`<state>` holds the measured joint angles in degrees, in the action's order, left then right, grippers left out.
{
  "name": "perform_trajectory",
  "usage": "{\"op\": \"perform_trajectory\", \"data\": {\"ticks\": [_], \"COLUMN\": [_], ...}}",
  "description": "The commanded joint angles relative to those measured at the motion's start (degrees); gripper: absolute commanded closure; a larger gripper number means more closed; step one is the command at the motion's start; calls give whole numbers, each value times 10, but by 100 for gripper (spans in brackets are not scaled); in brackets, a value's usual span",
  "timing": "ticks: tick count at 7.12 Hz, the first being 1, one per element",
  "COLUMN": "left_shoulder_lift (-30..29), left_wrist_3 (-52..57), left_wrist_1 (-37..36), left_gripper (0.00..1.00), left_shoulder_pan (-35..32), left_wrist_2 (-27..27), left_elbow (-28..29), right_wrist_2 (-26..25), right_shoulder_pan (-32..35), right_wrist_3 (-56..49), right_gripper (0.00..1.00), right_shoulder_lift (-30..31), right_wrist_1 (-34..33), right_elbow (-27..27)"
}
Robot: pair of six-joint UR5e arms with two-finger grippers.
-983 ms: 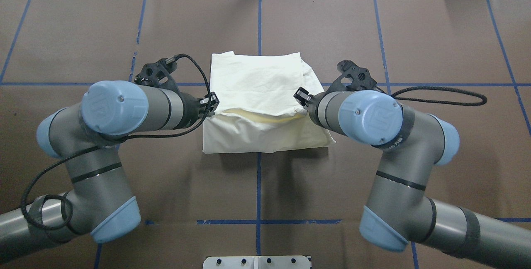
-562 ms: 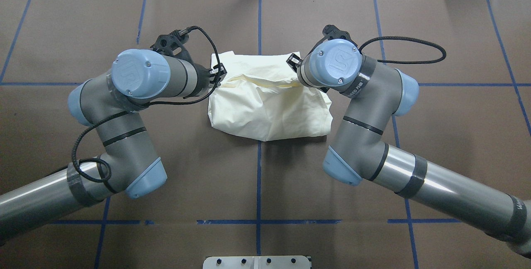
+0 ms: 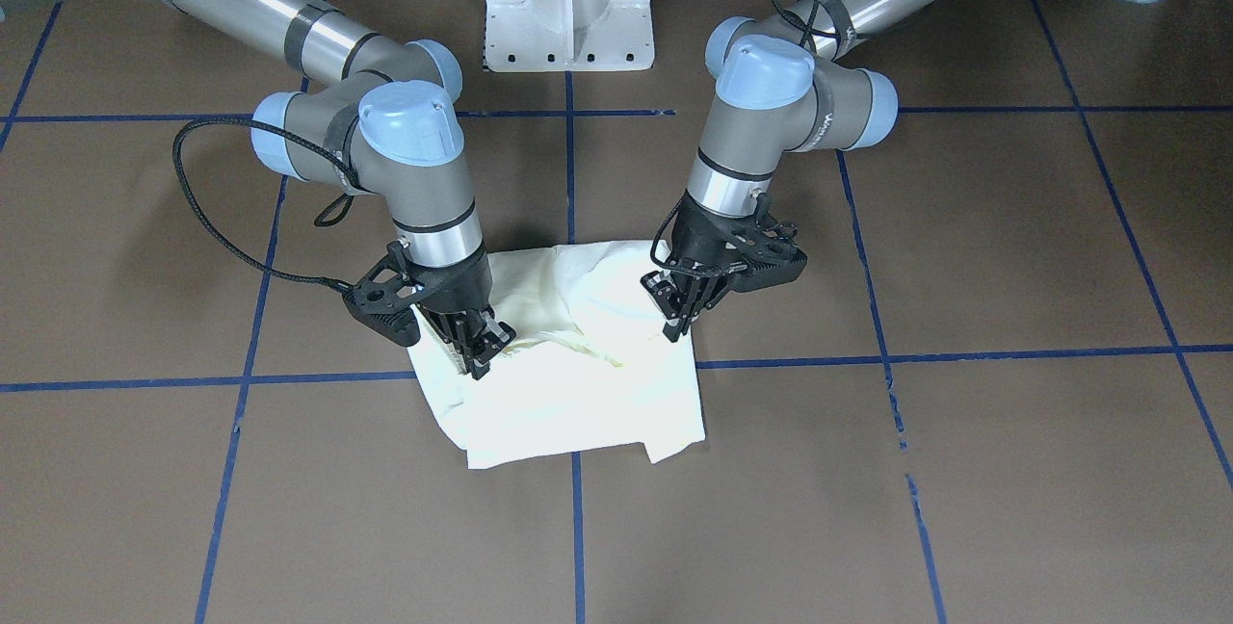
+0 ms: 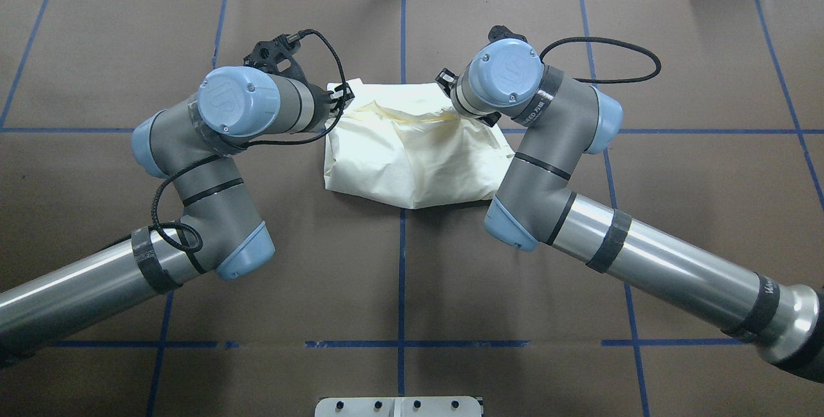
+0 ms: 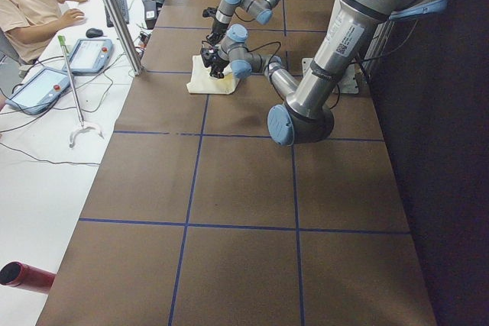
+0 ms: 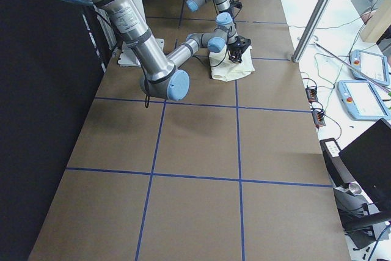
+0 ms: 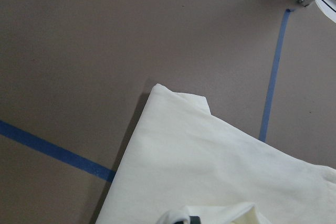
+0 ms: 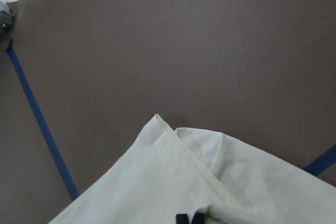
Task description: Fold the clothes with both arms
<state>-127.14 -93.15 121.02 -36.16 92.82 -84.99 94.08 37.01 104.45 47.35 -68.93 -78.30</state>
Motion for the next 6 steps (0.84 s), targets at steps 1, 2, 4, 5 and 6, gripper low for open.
{"op": "perform_trajectory", "data": {"ticks": [1,2,4,5,6], "left_shoulder_lift": [-1,-2,-27,-34,-35], "left_wrist_3": [16,17,17,17,17], "left_wrist_1": [41,58,76,81,99], "left_gripper": [100,100,100,100,100], "left_shoulder_pan": [-15,-15,-15,-15,-15], "left_wrist_2": [-1,-1,-1,-2,-12], "left_elbow": [36,53,96,109,125], "right_wrist_2": [7,6,7,6,6], "right_shoulder_pan": [8,14,14,14,14], "right_wrist_3": [-9,-10,-10,-11,-11], "right_gripper": [100,100,100,100,100], "right_shoulder_lift": [-16,-16,-21,-20,-20], "right_wrist_1": [13,50,72,71,72], "right_elbow": [38,66,84,87,87]}}
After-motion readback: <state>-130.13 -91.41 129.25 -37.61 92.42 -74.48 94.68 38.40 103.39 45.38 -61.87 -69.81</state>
